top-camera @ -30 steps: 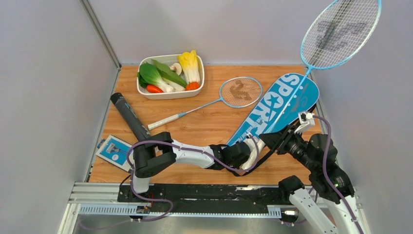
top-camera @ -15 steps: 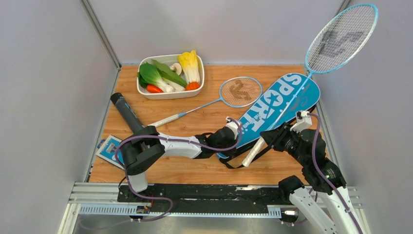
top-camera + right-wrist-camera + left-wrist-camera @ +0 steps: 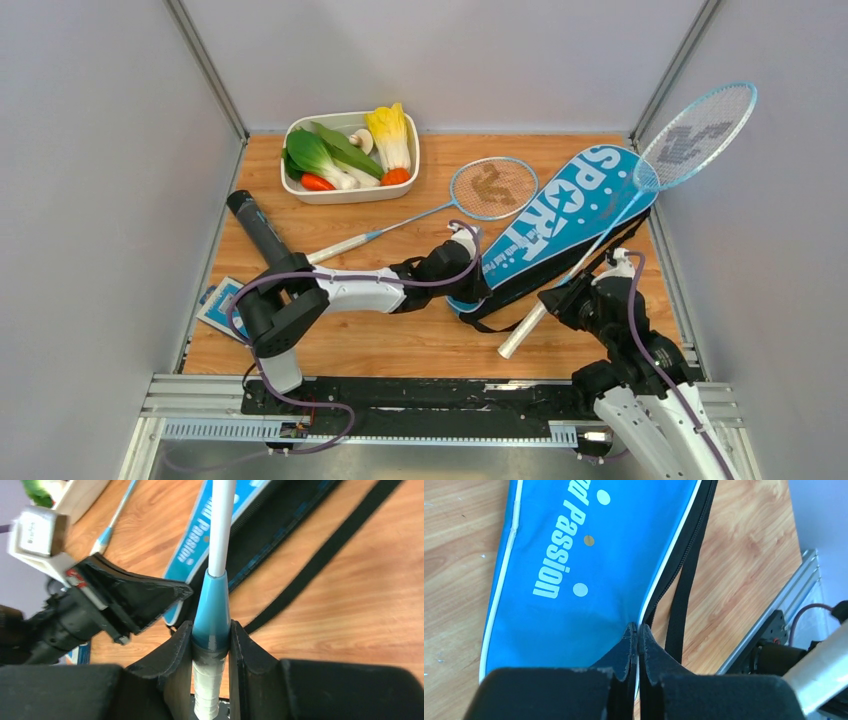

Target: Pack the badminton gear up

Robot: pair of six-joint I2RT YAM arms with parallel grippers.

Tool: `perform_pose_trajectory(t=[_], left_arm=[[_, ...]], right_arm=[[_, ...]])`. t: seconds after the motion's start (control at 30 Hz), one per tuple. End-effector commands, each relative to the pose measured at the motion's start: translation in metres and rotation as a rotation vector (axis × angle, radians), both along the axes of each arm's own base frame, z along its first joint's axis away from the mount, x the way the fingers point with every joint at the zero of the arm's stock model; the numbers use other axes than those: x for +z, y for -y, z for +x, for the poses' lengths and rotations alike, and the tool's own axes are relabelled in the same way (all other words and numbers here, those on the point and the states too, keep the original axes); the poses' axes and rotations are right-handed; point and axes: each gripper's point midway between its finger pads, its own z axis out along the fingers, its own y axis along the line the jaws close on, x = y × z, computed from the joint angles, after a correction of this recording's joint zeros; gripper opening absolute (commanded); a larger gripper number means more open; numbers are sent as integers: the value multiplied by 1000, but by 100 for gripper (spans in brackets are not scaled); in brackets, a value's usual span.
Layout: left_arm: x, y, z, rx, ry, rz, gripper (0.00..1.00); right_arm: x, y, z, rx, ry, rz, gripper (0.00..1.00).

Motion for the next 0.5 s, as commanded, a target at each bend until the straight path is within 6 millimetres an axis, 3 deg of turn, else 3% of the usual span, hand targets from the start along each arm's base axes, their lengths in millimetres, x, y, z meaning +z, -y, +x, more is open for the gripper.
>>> perform_pose_trajectory(t=[0.0,0.27,0.47], left_arm=[[45,9,20,54,12,-155,0],[44,0,34,125,-82,-271,0],[46,-7,40,153,-97,-300,0]], right_arm=[[-6,20,3,-148,9,7,0],[-14,37,1,-303,-22,52,0],[-27,24,-3,-295,-59,164,0]])
